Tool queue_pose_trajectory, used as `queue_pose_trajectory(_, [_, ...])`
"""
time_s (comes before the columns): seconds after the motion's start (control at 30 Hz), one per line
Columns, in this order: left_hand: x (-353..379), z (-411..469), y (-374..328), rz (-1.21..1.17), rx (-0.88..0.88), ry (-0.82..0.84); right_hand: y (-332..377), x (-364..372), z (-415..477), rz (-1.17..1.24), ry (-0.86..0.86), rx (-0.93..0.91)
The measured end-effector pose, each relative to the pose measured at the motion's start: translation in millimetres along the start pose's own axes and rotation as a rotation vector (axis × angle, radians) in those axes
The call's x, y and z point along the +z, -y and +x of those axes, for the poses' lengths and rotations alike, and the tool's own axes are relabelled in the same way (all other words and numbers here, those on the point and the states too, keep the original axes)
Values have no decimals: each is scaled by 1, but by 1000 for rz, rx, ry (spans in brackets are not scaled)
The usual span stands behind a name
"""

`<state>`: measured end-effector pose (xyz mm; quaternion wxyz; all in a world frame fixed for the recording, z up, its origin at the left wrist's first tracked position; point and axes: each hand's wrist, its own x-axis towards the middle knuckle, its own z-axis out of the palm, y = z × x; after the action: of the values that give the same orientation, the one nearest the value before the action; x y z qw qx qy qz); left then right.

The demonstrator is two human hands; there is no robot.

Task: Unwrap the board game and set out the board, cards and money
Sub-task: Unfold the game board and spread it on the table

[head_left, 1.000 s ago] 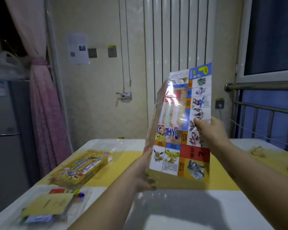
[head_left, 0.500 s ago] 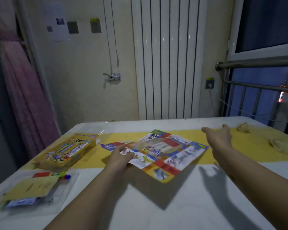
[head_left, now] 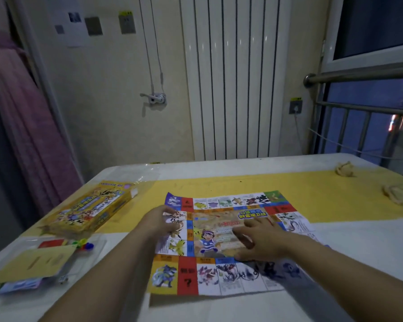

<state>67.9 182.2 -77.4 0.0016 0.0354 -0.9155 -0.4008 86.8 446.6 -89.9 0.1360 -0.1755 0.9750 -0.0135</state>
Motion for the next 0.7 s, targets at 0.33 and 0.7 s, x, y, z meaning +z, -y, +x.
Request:
queue_pose_trajectory(0.33, [57,-18,0,738,130,282,-7,11,10,51,33,108])
queue_pose_trajectory(0.7, [9,-46,5,553,218,17,49,-26,2,85,-235,-95])
